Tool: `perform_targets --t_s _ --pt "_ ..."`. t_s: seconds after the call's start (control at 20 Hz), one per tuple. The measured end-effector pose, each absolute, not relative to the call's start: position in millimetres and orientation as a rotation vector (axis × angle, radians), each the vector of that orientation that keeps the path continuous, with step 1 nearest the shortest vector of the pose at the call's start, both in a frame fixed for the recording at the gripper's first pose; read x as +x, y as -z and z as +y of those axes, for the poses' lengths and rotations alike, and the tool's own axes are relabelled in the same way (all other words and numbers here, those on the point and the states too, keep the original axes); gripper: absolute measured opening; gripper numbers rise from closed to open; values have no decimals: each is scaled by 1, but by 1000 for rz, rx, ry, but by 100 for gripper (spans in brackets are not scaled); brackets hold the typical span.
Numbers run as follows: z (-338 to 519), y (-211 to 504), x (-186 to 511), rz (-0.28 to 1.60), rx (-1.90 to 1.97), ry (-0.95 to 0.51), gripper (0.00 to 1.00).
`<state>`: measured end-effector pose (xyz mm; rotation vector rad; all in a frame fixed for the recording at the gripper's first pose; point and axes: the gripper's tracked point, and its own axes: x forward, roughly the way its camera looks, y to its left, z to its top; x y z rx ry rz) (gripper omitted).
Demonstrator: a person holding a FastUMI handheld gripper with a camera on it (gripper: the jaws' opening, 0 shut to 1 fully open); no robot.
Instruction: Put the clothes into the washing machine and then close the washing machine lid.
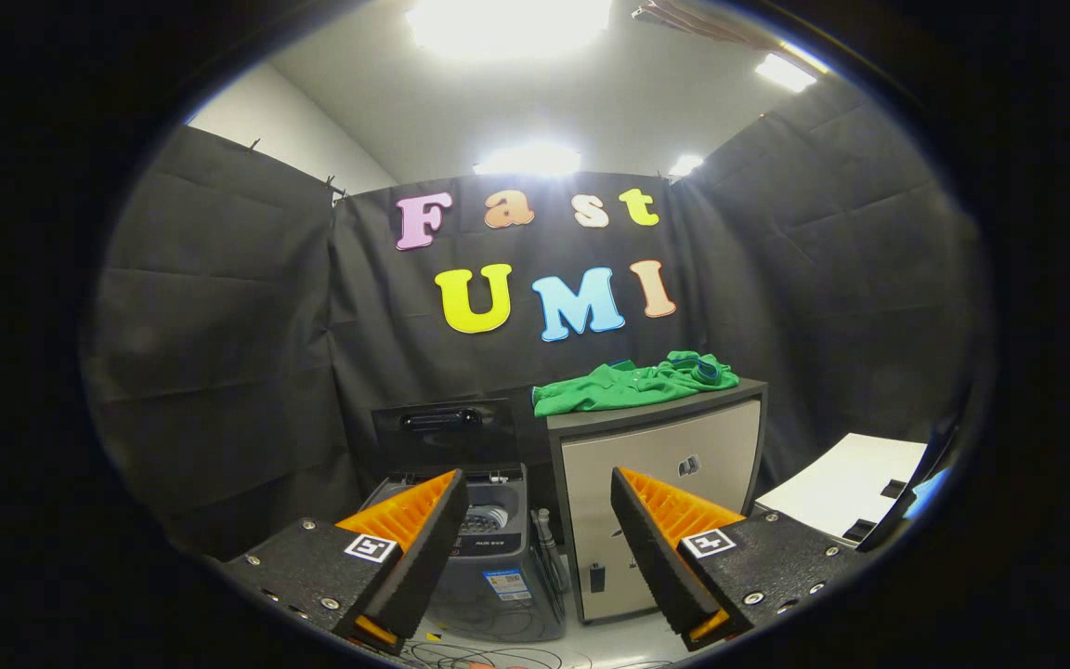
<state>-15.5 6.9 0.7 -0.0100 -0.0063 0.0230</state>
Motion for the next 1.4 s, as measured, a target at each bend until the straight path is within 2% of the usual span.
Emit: perform_targets --t_s 0.75,1.4 --pt "12 3 -18 9 -23 -32 96" --pt "24 -11 6 -3 -5 29 96"
